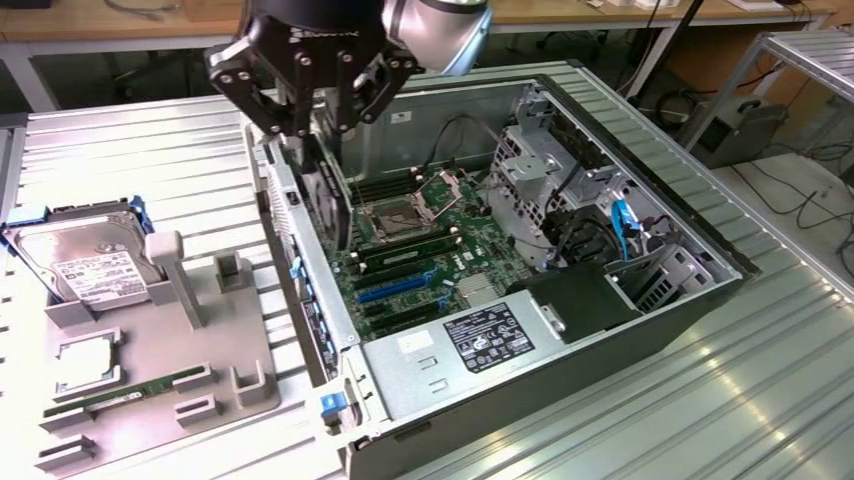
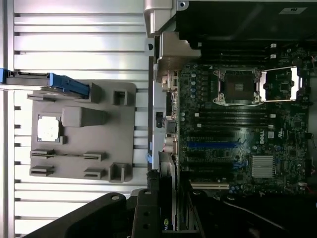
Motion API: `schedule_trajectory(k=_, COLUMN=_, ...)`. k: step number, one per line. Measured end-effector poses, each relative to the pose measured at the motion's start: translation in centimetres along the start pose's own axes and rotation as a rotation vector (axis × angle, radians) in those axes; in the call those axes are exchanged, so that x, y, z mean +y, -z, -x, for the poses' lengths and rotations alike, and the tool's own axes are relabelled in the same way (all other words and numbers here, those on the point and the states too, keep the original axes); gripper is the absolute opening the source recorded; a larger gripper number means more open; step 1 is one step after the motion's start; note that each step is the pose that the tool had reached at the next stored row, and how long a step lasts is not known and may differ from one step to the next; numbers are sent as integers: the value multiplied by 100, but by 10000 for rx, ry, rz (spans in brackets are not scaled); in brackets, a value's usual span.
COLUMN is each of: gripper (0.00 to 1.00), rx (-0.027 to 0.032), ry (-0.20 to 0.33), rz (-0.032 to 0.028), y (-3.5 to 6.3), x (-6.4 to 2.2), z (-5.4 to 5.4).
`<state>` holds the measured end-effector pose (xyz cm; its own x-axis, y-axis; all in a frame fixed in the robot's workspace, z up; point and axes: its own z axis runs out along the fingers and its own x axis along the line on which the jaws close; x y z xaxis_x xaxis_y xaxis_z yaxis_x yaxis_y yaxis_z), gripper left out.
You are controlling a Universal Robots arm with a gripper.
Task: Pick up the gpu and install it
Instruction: 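Pick up the gpu and move the gpu toward the slot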
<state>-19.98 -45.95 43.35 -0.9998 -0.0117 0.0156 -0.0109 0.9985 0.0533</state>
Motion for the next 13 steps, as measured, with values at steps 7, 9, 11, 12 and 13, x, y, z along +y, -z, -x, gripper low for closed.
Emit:
schedule_trajectory(k=7, gripper=26, rx=23, ry=-2, rz=-43, y=-144, x=-8, z=401)
schedule_trajectory(k=9, gripper=26, rx=28, ry=-2, rz=-66, y=-184, x=-7, z=506)
schedule_trajectory(k=11, gripper=26, rx=32, ry=-4, rz=-83, y=-221, x=-4, z=602)
schedule_trajectory(k=12, gripper=26, rx=34, ry=-3, rz=-91, y=-239, x=-1, z=648)
schedule_trajectory(k=13, gripper=26, rx=37, ry=-3, rz=-98, y=-256, x=3, z=694)
